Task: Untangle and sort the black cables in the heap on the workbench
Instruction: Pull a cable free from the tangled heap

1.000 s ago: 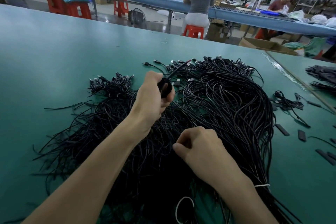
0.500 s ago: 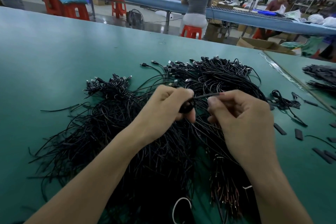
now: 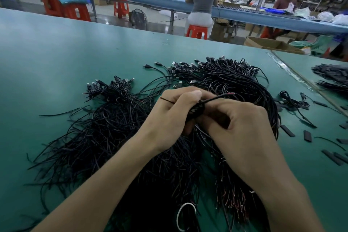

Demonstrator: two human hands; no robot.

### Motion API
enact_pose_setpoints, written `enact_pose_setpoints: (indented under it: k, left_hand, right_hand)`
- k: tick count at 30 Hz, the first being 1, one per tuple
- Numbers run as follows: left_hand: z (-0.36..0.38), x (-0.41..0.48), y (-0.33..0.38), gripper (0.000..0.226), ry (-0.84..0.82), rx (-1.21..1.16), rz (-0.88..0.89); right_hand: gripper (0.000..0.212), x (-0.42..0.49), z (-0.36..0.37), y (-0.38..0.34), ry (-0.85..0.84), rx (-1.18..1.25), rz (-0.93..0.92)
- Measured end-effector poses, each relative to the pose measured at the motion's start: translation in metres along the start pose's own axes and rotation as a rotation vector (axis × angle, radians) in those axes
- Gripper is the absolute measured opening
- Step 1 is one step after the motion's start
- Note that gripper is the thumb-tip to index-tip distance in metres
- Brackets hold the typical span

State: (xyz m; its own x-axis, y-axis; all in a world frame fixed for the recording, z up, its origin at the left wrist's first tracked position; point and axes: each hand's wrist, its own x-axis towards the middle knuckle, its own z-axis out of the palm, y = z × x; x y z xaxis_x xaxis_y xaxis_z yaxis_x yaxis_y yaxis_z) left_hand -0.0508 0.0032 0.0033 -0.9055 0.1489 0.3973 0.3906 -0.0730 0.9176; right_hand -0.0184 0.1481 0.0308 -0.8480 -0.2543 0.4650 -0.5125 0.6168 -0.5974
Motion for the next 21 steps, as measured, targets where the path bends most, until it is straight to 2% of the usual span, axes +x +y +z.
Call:
enact_pose_setpoints:
  k: [5, 10, 12, 14, 17, 21]
  left_hand:
    - [0.000, 0.001, -0.001, 0.059, 0.104, 0.076, -0.084]
    - [-0.002, 0.006, -0.005, 0.057, 0.203, 0.232, -0.195]
    - [-0.004, 0.007, -0.007, 0.057, 0.136, 0.225, -0.245]
    - [-0.005, 0.005, -0.005, 0.059, 0.040, 0.115, -0.338]
    - [-0.004, 0.001, 0.000, 0.062, -0.046, -0.072, -0.461]
    - [-0.006, 0.001, 0.001, 0.070, -0.202, -0.061, -0.590]
  right_hand:
    - [0.020, -0.002, 0.000, 0.003, -0.050, 0.028, 0.054]
    - [0.011, -0.003, 0.012, -0.006, -0.068, -0.240, -0.103]
    - [0.006, -0.005, 0.014, -0.010, -0.053, -0.355, -0.201]
    - [0.006, -0.004, 0.013, -0.008, -0.036, -0.384, -0.278]
    - [0.011, -0.002, 0.012, 0.001, -0.017, -0.221, -0.297]
    - [0.010, -0.001, 0.011, 0.012, 0.019, -0.106, -0.230]
